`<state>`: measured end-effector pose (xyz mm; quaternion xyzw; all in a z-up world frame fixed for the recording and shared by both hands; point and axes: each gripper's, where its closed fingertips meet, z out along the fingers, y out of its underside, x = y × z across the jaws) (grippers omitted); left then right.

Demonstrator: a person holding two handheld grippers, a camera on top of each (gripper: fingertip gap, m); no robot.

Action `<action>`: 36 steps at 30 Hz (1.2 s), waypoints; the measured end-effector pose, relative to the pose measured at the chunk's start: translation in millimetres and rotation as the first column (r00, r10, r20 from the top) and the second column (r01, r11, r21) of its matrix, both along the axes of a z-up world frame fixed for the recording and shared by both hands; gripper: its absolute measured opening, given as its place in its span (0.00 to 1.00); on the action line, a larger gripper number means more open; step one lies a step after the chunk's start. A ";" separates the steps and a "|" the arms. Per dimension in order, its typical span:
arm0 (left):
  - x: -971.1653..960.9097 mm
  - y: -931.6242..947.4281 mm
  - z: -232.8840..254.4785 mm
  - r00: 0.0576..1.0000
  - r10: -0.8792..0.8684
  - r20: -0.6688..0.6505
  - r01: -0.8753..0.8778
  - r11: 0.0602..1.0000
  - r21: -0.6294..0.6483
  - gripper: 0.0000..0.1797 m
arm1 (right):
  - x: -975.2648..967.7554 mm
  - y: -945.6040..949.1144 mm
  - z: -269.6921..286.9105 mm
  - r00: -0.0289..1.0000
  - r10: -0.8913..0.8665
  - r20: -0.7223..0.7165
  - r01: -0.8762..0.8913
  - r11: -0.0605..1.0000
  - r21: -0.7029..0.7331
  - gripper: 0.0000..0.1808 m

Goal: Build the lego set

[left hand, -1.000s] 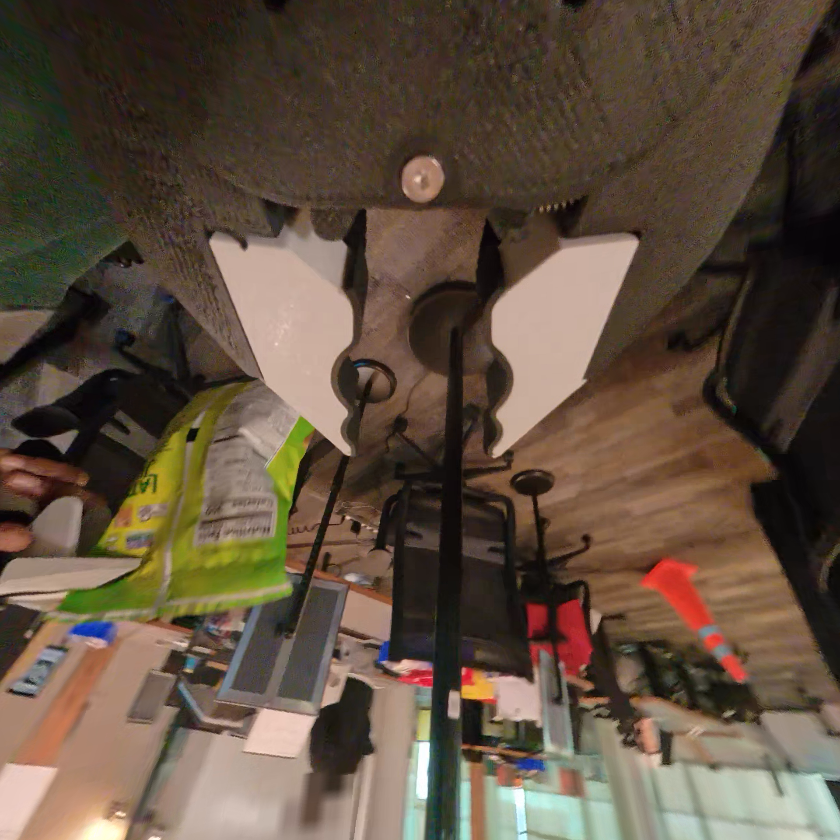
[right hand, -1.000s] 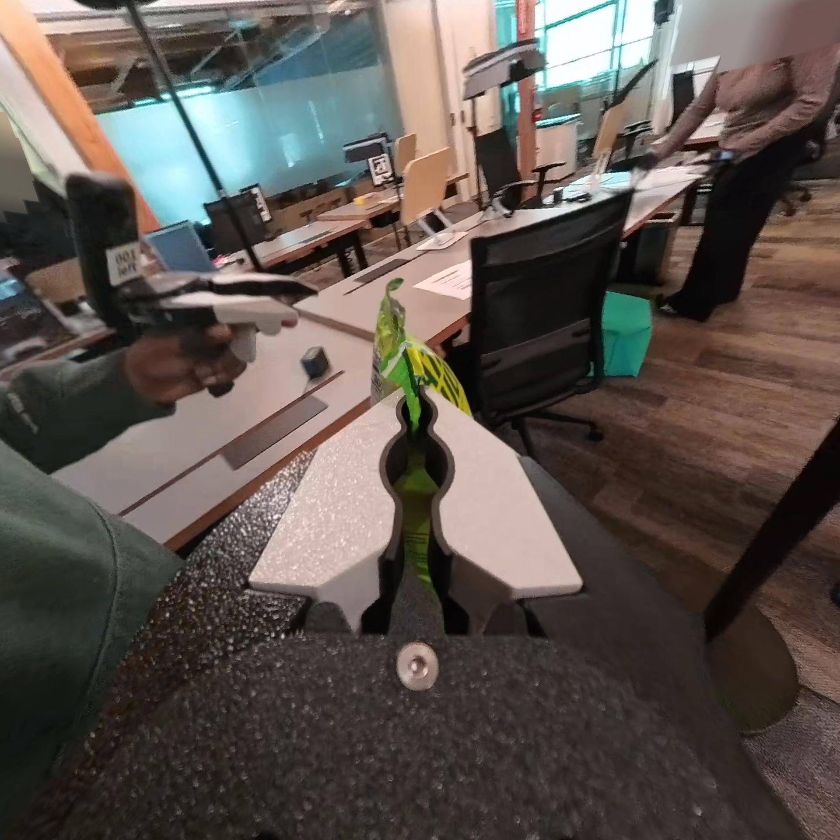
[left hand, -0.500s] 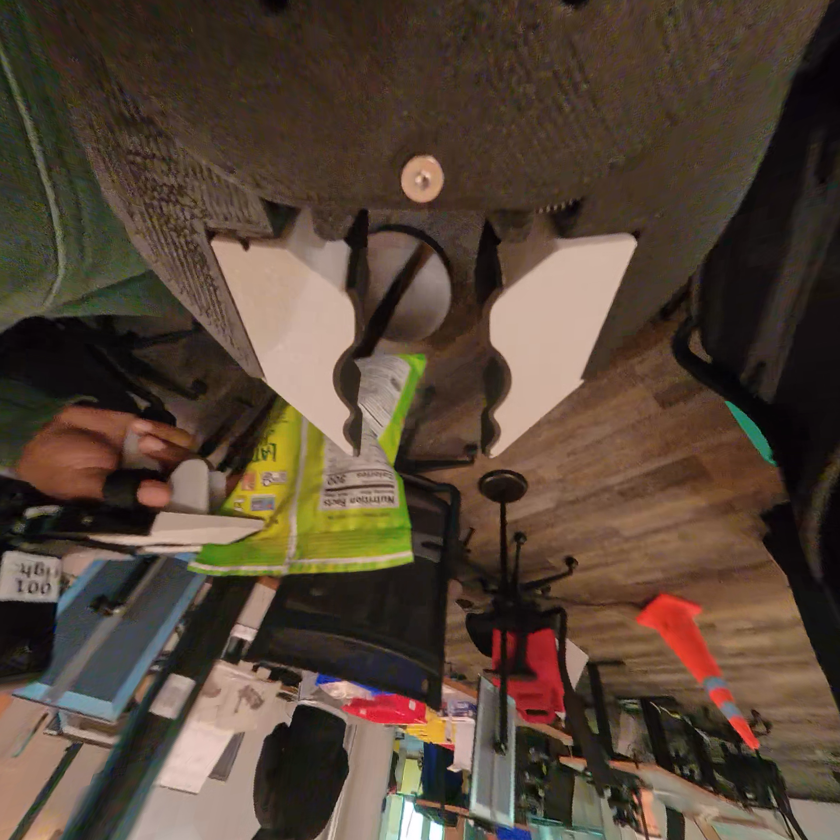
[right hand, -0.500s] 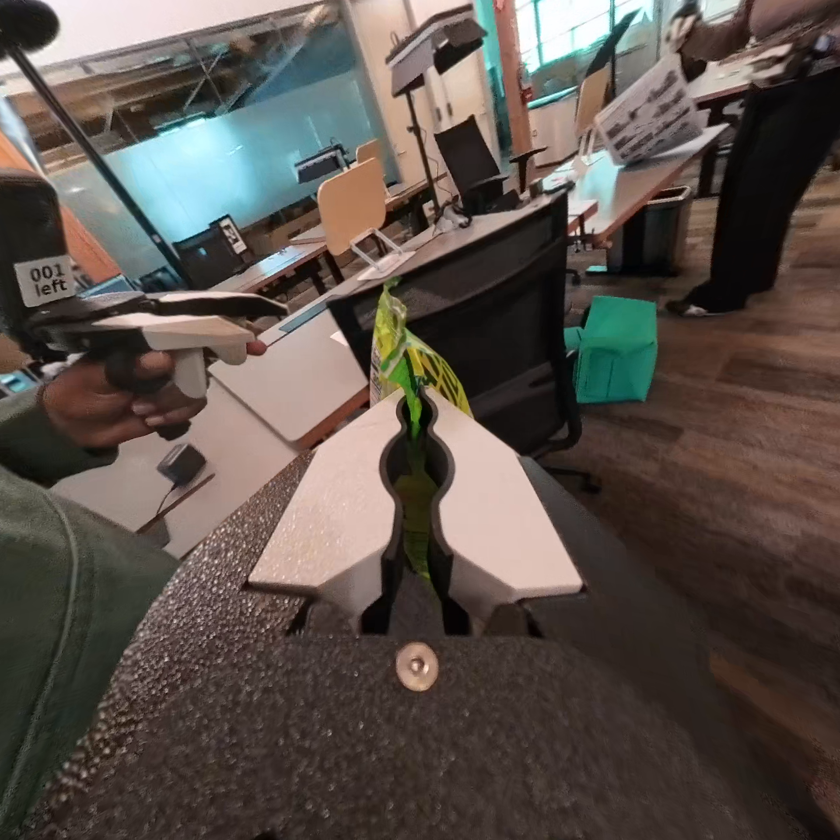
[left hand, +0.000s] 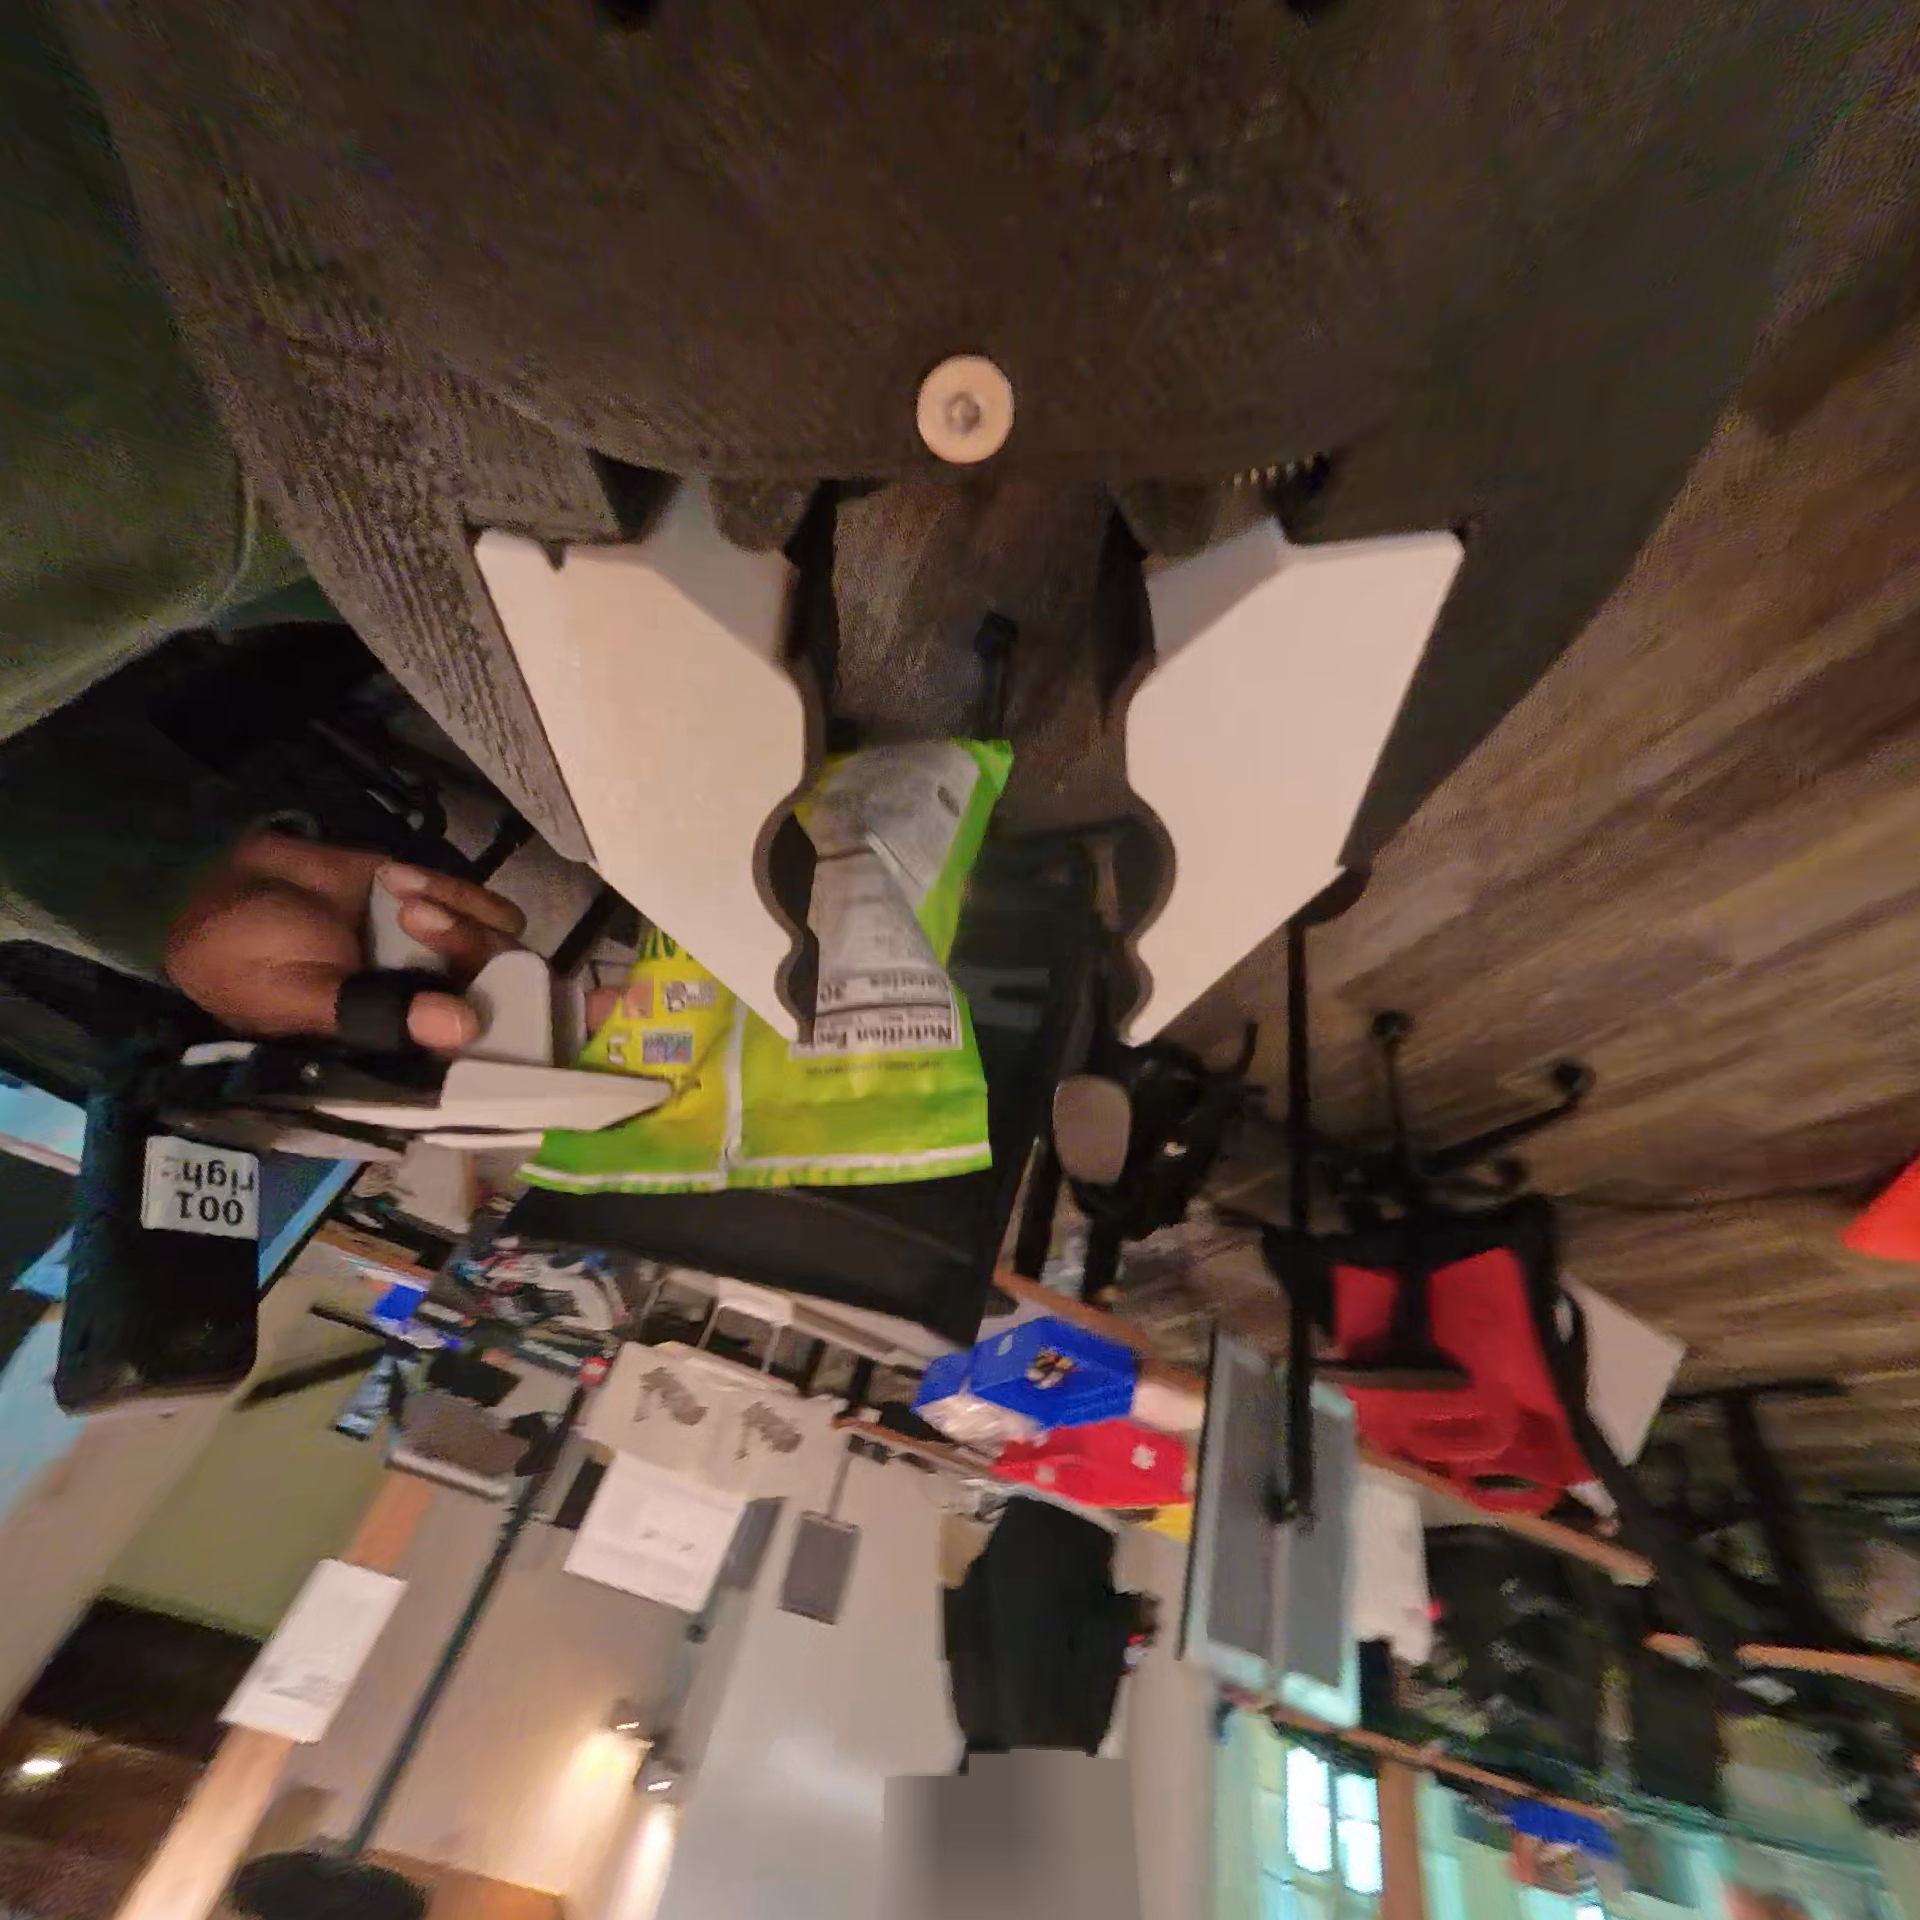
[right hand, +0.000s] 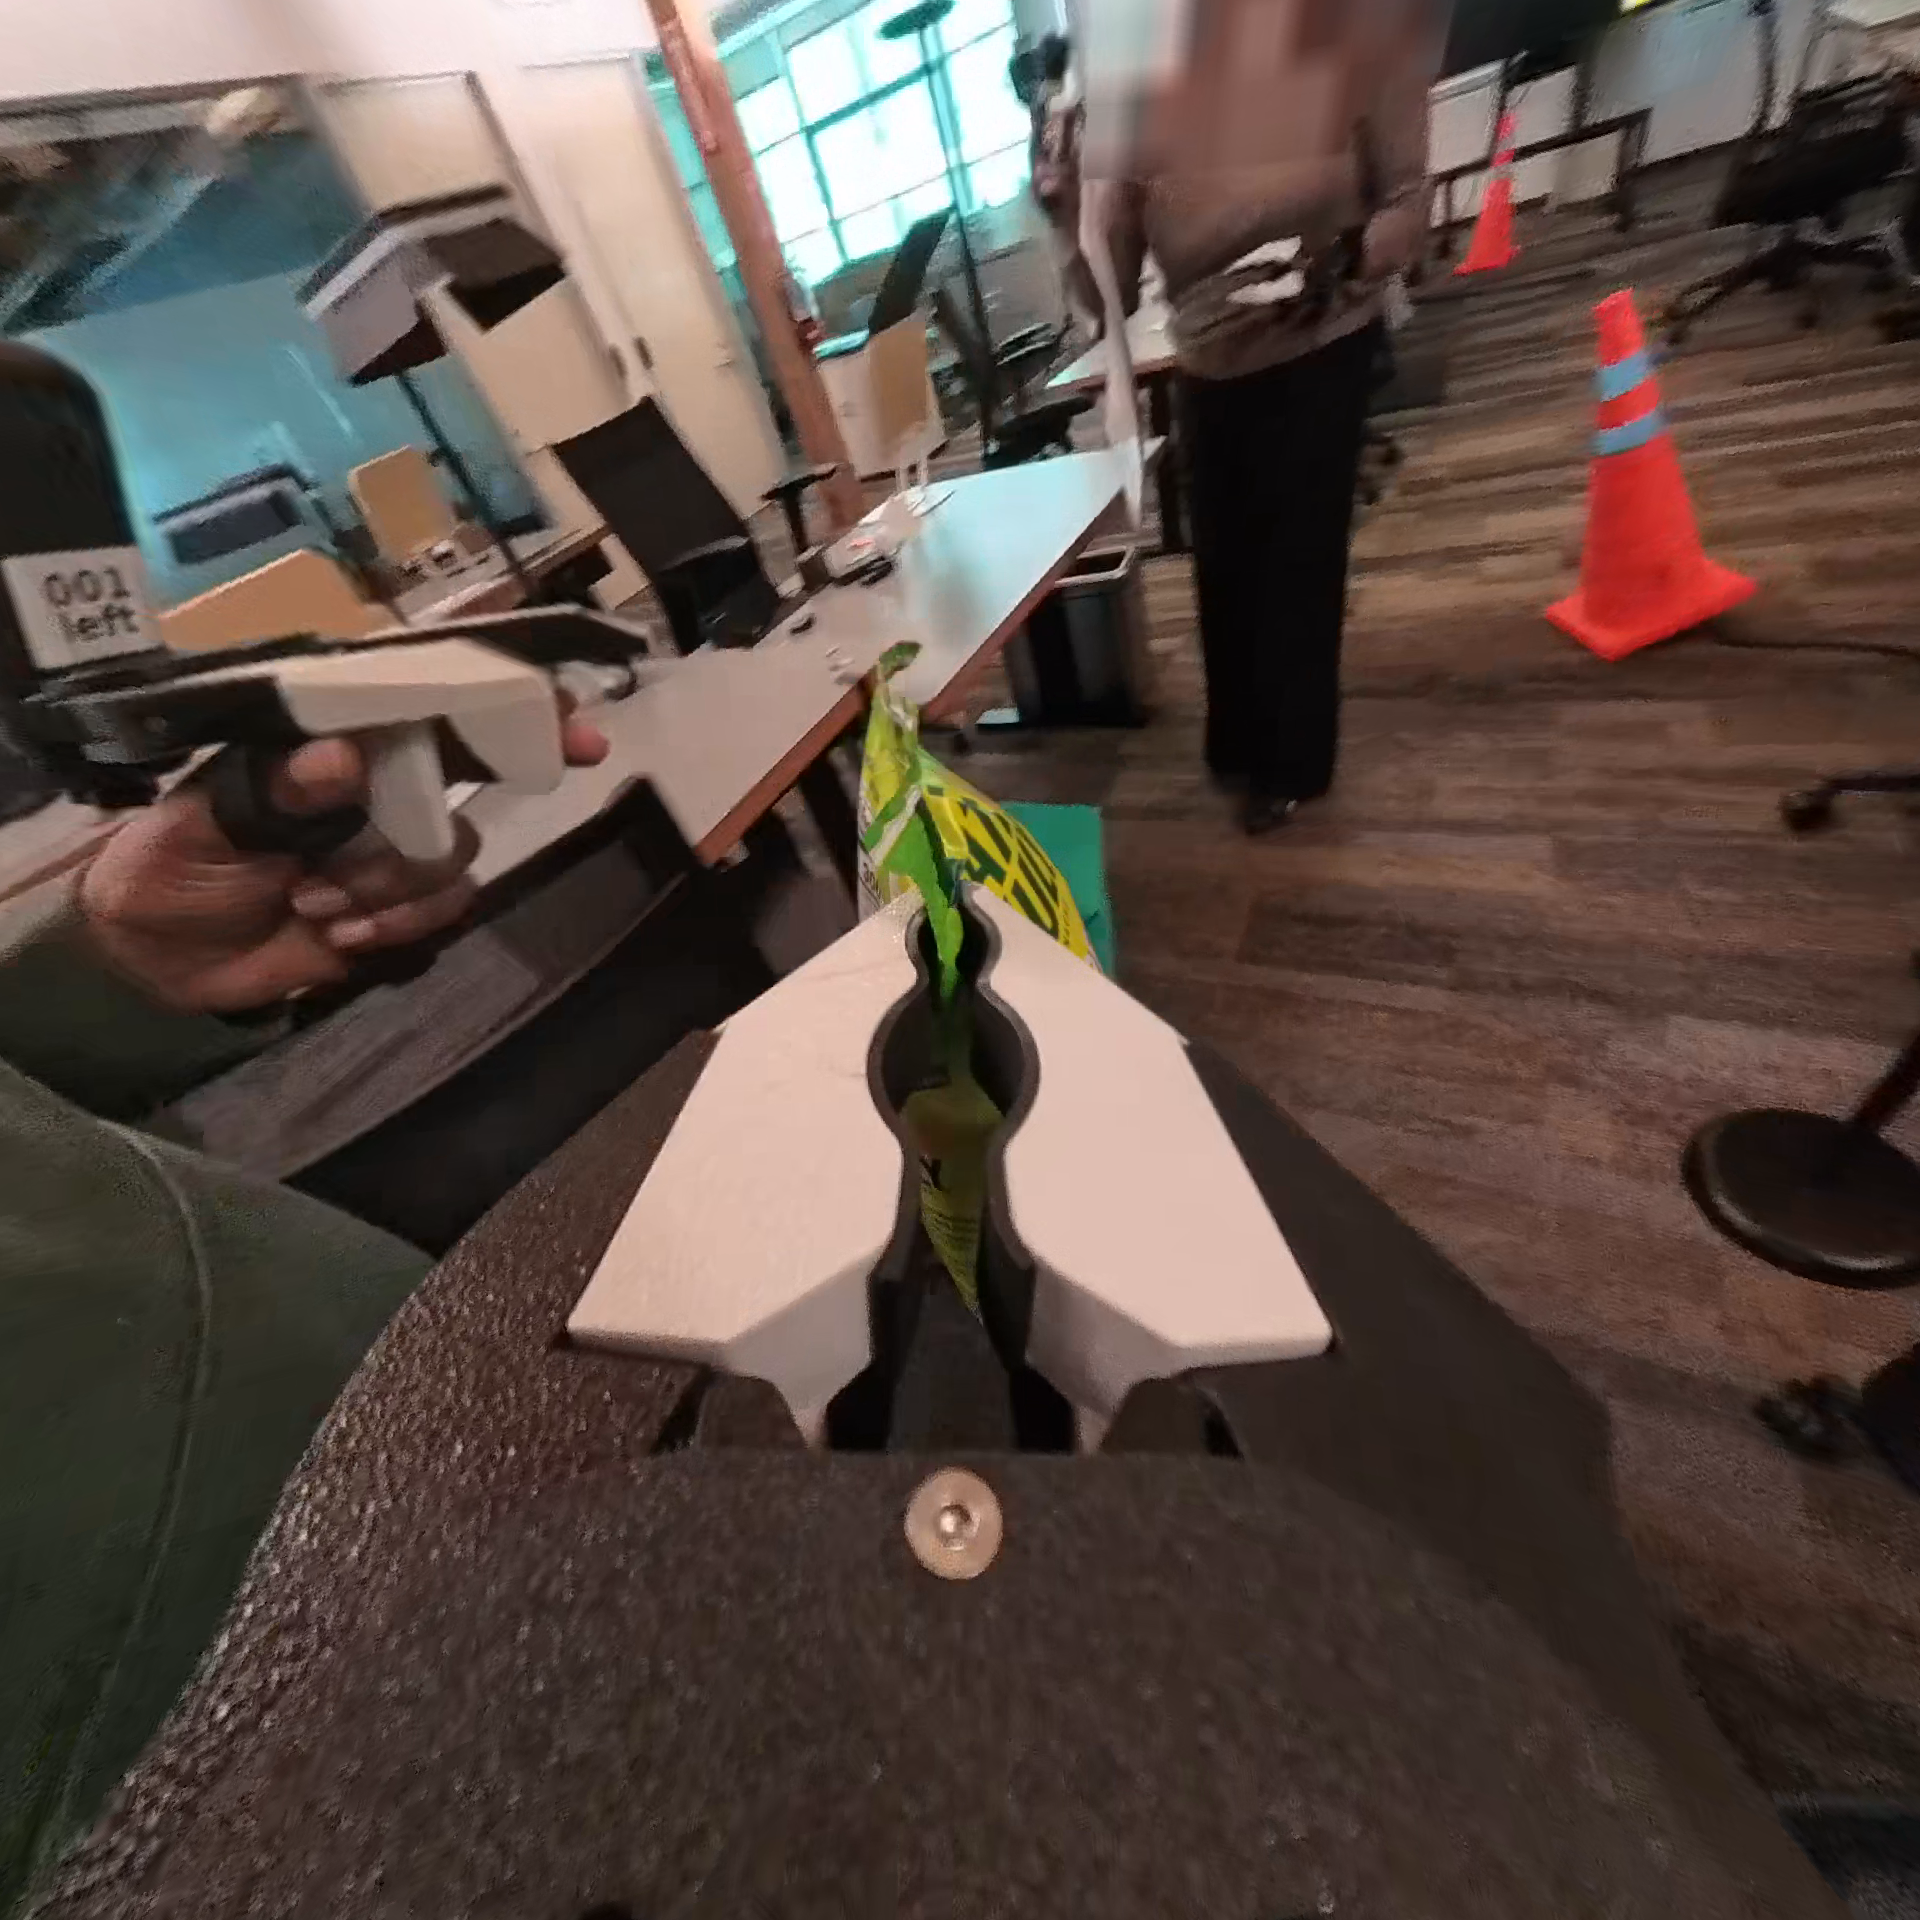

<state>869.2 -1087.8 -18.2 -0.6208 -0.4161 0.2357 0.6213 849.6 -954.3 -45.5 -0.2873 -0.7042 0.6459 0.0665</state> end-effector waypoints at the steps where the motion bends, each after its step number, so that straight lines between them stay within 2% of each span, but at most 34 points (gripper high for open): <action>1: -34.1 -3.3 9.9 0.999 -0.031 -0.029 0.031 0.999 -0.013 0.30 | -19.9 -1.1 6.1 1.000 -0.021 -0.018 0.022 1.000 0.006 0.00; 7: -218.8 -12.6 40.2 0.985 -0.156 -0.071 0.153 0.987 -0.050 0.30 | -142.6 19.1 30.5 0.972 -0.235 -0.027 0.235 0.972 -0.010 0.00; 13: -363.2 -4.0 -6.7 0.978 -0.208 -0.002 0.208 0.975 -0.079 0.30 | -283.8 37.4 39.6 0.932 -0.360 -0.027 0.359 0.932 -0.040 0.00; 18: -494.8 -2.4 -36.5 0.986 -0.158 0.057 0.161 0.984 -0.072 0.30 | -426.4 37.7 65.8 0.945 -0.321 -0.057 0.315 0.945 -0.092 0.00; 24: -650.6 -9.0 -0.7 0.991 -0.131 -0.012 0.129 0.987 -0.097 0.30 | -586.9 45.9 120.1 0.954 -0.280 -0.112 0.269 0.958 -0.101 0.00; 27: -720.8 -13.4 3.4 0.992 -0.124 -0.024 0.122 0.991 -0.063 0.29 | -649.4 58.5 162.9 0.945 -0.286 -0.156 0.271 0.956 -0.112 0.00; 32: -835.4 -17.6 -6.2 0.983 -0.183 -0.031 0.182 0.983 -0.032 0.29 | -744.5 62.1 232.0 0.927 -0.312 -0.210 0.288 0.948 -0.135 0.00; 36: -931.9 -26.6 5.1 0.960 -0.266 -0.086 0.264 0.964 -0.028 0.29 | -819.4 34.8 245.3 0.887 -0.372 -0.272 0.349 0.928 -0.131 0.00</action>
